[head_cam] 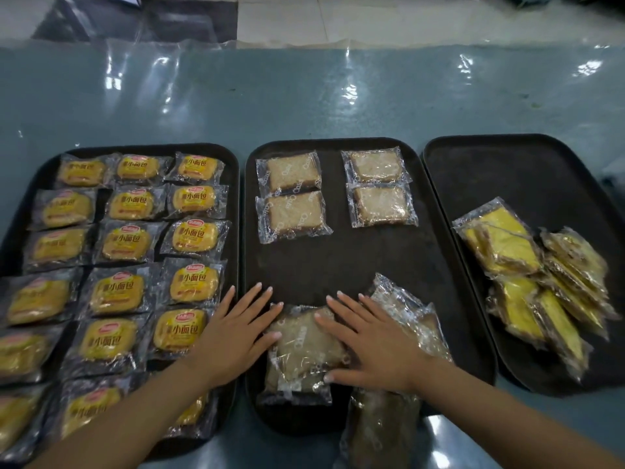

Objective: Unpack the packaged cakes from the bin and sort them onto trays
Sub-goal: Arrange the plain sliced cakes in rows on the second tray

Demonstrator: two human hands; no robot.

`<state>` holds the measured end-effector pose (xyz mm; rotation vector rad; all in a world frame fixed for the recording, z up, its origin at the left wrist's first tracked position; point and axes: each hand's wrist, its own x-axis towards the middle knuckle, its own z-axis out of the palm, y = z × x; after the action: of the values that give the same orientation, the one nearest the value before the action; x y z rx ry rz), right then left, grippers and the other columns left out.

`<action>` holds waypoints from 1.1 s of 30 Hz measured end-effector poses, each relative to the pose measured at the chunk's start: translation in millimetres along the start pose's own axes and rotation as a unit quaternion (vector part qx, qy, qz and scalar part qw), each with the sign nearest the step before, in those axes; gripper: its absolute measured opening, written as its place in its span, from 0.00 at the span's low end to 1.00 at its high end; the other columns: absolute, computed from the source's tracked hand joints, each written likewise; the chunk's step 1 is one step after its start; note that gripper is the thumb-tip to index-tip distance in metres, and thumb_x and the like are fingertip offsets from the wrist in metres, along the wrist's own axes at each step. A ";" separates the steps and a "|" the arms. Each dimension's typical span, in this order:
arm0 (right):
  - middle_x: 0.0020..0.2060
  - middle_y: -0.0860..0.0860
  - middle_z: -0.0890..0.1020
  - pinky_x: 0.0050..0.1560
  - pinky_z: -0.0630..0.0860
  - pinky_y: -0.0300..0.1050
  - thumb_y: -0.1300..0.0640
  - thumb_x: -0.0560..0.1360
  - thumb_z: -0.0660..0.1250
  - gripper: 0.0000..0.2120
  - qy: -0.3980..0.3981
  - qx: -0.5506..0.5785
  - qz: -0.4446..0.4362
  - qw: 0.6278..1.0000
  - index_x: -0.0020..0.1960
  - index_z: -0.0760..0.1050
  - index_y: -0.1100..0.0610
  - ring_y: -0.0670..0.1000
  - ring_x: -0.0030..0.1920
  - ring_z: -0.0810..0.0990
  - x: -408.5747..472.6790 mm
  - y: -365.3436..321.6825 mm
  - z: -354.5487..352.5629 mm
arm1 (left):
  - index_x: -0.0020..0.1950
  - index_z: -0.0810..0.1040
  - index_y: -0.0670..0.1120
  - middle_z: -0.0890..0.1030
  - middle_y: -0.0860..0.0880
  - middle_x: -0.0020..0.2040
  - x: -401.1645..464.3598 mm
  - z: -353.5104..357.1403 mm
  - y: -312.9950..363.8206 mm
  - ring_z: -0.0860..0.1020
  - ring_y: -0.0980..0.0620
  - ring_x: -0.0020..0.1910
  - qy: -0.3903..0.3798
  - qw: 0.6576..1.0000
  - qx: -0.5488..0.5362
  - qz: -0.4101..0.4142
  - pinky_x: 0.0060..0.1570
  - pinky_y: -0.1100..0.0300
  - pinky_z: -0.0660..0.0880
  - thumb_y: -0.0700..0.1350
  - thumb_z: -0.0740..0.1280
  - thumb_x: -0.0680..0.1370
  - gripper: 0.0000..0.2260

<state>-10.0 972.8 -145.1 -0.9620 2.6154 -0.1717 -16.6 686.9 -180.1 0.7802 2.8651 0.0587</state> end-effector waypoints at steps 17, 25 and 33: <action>0.72 0.52 0.69 0.70 0.61 0.57 0.41 0.78 0.49 0.29 0.049 -0.011 0.117 0.992 0.73 0.66 0.54 0.54 0.72 0.66 57.6 -2.6 -15.4 | 0.59 0.81 0.48 0.79 0.48 0.61 39.6 -21.0 13.5 0.78 0.48 0.56 0.150 0.987 -0.045 -0.039 0.53 0.52 0.74 0.40 0.78 0.65 0.23; 0.74 0.42 0.43 0.75 0.40 0.48 0.39 0.76 0.31 0.32 -0.010 0.042 0.051 0.998 0.78 0.43 0.47 0.46 0.75 0.39 60.7 6.4 -4.7 | 0.65 0.76 0.47 0.79 0.50 0.62 41.1 -11.6 3.3 0.78 0.52 0.60 0.089 0.993 -0.073 -0.028 0.62 0.56 0.71 0.53 0.55 0.79 0.20; 0.75 0.49 0.62 0.69 0.60 0.61 0.40 0.82 0.39 0.27 0.007 -0.043 0.057 0.997 0.77 0.55 0.49 0.52 0.74 0.59 52.0 10.6 5.6 | 0.76 0.61 0.48 0.63 0.52 0.74 23.1 3.9 -5.4 0.62 0.53 0.73 0.035 0.999 -0.001 0.011 0.66 0.44 0.55 0.58 0.45 0.82 0.25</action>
<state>-51.3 947.3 -167.3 -0.8388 2.7011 -0.0384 -38.2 693.9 -187.9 0.8247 2.9210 0.0937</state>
